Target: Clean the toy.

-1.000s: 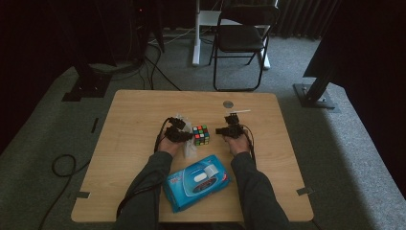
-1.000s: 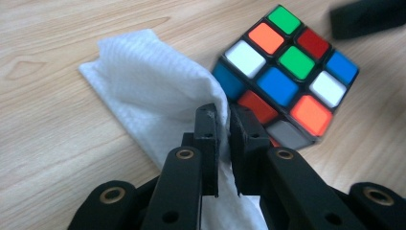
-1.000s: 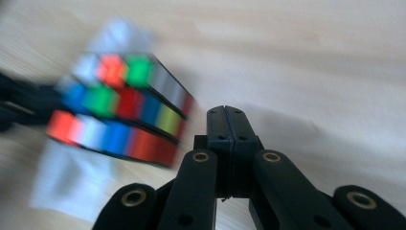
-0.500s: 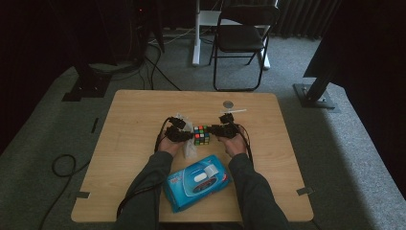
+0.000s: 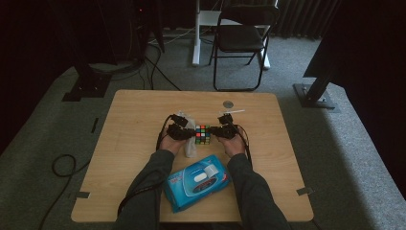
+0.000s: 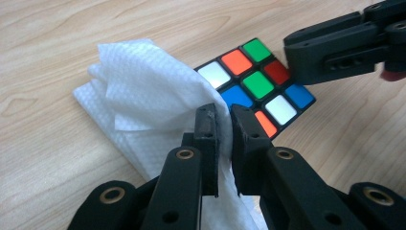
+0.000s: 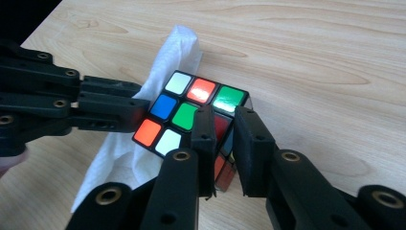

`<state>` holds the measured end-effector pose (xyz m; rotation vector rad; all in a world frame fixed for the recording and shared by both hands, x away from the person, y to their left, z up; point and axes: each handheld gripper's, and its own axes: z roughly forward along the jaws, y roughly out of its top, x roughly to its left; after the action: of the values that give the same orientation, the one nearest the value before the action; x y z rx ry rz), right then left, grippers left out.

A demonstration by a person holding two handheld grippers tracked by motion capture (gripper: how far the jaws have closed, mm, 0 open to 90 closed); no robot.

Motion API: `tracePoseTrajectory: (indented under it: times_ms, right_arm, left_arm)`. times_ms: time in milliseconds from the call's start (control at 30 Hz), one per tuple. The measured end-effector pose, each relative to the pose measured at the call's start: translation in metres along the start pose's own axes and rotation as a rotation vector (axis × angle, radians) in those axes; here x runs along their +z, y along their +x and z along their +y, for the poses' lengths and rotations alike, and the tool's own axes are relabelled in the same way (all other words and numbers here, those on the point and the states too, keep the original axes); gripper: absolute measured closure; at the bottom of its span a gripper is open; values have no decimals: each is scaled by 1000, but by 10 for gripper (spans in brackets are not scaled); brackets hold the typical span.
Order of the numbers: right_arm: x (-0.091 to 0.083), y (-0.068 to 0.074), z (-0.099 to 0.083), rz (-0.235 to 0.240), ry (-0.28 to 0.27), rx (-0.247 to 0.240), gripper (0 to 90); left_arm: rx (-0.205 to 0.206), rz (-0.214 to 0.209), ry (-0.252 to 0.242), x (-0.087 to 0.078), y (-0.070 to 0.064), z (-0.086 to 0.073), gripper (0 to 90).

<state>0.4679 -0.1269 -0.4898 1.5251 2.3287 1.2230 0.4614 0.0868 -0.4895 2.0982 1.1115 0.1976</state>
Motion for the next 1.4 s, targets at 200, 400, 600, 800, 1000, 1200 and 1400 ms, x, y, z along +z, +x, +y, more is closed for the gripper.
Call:
tracePoseTrajectory:
  times_ms: [200, 400, 600, 800, 1000, 1200, 1400]
  right_arm:
    - [4, -4, -5, -75, 67, -22, 816]
    - [11, -13, -20, -54, 37, 54, 693]
    - [-5, 0, -2, -7, -49, 20, 643]
    - [2, 1, -4, -3, -15, 37, 686]
    - [1, -6, -4, -2, -13, 54, 702]
    - [-4, -16, -5, -3, -22, 94, 703]
    - [-8, -33, -10, 62, -45, 194, 702]
  left_arm:
    - [14, 32, 27, 2, 1, -1, 822]
    - [-11, 23, 44, 7, 8, -8, 822]
    - [-12, 17, 45, 11, 4, -4, 822]
    - [-2, 11, 40, 10, 1, -3, 822]
    - [15, 1, 33, 10, -3, 1, 820]
    - [21, 5, 49, 14, -5, 1, 817]
    - [24, 1, 55, 15, -7, 1, 816]
